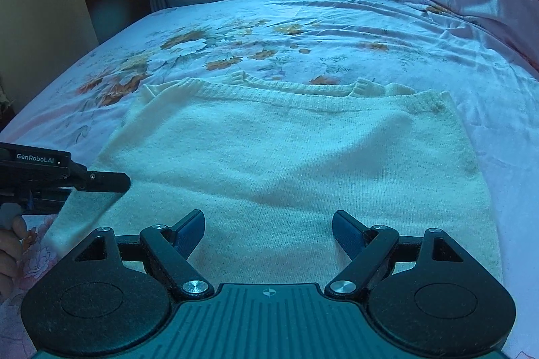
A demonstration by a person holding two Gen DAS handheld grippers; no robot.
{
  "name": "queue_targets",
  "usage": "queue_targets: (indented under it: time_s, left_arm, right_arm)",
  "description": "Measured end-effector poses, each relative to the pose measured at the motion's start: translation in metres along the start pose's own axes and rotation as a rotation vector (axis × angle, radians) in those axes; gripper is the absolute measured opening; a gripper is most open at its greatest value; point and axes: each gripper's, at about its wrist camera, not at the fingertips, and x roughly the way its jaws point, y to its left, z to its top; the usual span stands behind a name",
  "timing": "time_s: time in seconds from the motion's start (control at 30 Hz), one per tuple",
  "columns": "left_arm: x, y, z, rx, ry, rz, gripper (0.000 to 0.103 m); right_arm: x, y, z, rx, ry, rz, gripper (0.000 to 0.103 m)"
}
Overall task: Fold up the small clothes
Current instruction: 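Grasp the side edge of the folded sweater with the left tool, then fold the side edge toward the middle with the left tool and release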
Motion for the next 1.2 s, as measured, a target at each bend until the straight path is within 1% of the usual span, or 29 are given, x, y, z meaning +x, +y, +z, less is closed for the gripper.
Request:
queue_targets:
  time_s: [0.1, 0.13, 0.2, 0.23, 0.27, 0.4, 0.43, 0.5, 0.53, 0.63, 0.7, 0.8, 0.87, 0.97, 1.03, 1.1, 1.13, 1.2]
  left_arm:
    - [0.012, -0.001, 0.004, -0.02, -0.002, -0.013, 0.02]
    - [0.016, -0.004, 0.005, -0.017, -0.004, -0.012, 0.02]
    - [0.022, -0.013, 0.006, 0.012, -0.01, 0.015, 0.018]
    - [0.024, -0.017, 0.006, 0.023, -0.016, 0.033, 0.013]
    - [0.024, -0.021, 0.006, 0.03, -0.024, 0.05, 0.011]
    - [0.012, -0.038, 0.002, 0.098, -0.061, 0.103, 0.009]
    - [0.009, -0.042, 0.001, 0.112, -0.073, 0.105, 0.009]
    - [0.004, -0.051, 0.001, 0.132, -0.089, 0.105, 0.009]
    - [0.002, -0.058, 0.001, 0.147, -0.094, 0.103, 0.009]
    - [-0.002, -0.089, 0.0, 0.254, -0.112, 0.122, 0.009]
    - [-0.002, -0.115, -0.003, 0.328, -0.11, 0.129, 0.009]
    - [0.006, -0.153, -0.01, 0.417, -0.091, 0.139, 0.009]
    - [0.018, -0.176, -0.022, 0.481, -0.065, 0.154, 0.009]
    - [0.048, -0.205, -0.045, 0.563, -0.008, 0.192, 0.009]
    - [0.074, -0.221, -0.063, 0.612, 0.047, 0.218, 0.009]
    - [0.097, -0.231, -0.079, 0.648, 0.101, 0.25, 0.012]
    - [0.106, -0.234, -0.086, 0.66, 0.126, 0.264, 0.015]
    - [0.114, -0.24, -0.093, 0.669, 0.136, 0.293, 0.02]
  right_arm:
    - [0.004, -0.001, 0.002, -0.001, -0.001, -0.007, 0.082]
    - [0.006, 0.0, 0.003, -0.005, -0.004, -0.012, 0.082]
    - [0.01, 0.001, 0.006, -0.02, -0.009, -0.032, 0.082]
    - [0.012, 0.002, 0.007, -0.029, -0.012, -0.041, 0.082]
    - [0.014, 0.003, 0.01, -0.041, -0.017, -0.06, 0.082]
    - [0.016, 0.004, 0.015, -0.054, -0.042, -0.103, 0.082]
    - [0.019, 0.005, 0.014, -0.063, -0.036, -0.118, 0.082]
    - [0.039, 0.003, 0.005, -0.071, 0.033, -0.124, 0.082]
    - [0.042, 0.002, 0.002, -0.085, 0.024, -0.129, 0.082]
    - [0.044, -0.001, 0.005, -0.082, 0.035, -0.123, 0.082]
    - [0.038, -0.008, 0.008, -0.05, 0.028, -0.093, 0.082]
    - [0.012, -0.02, 0.008, 0.017, -0.024, -0.076, 0.082]
    - [-0.005, -0.032, 0.005, 0.054, -0.04, -0.056, 0.082]
    - [-0.027, -0.053, -0.005, 0.103, -0.041, -0.022, 0.082]
    - [-0.04, -0.067, -0.013, 0.126, -0.037, -0.012, 0.082]
    - [-0.048, -0.079, -0.021, 0.146, -0.029, -0.009, 0.082]
    - [-0.052, -0.084, -0.027, 0.164, -0.024, 0.001, 0.082]
    - [-0.059, -0.09, -0.036, 0.181, -0.016, 0.011, 0.082]
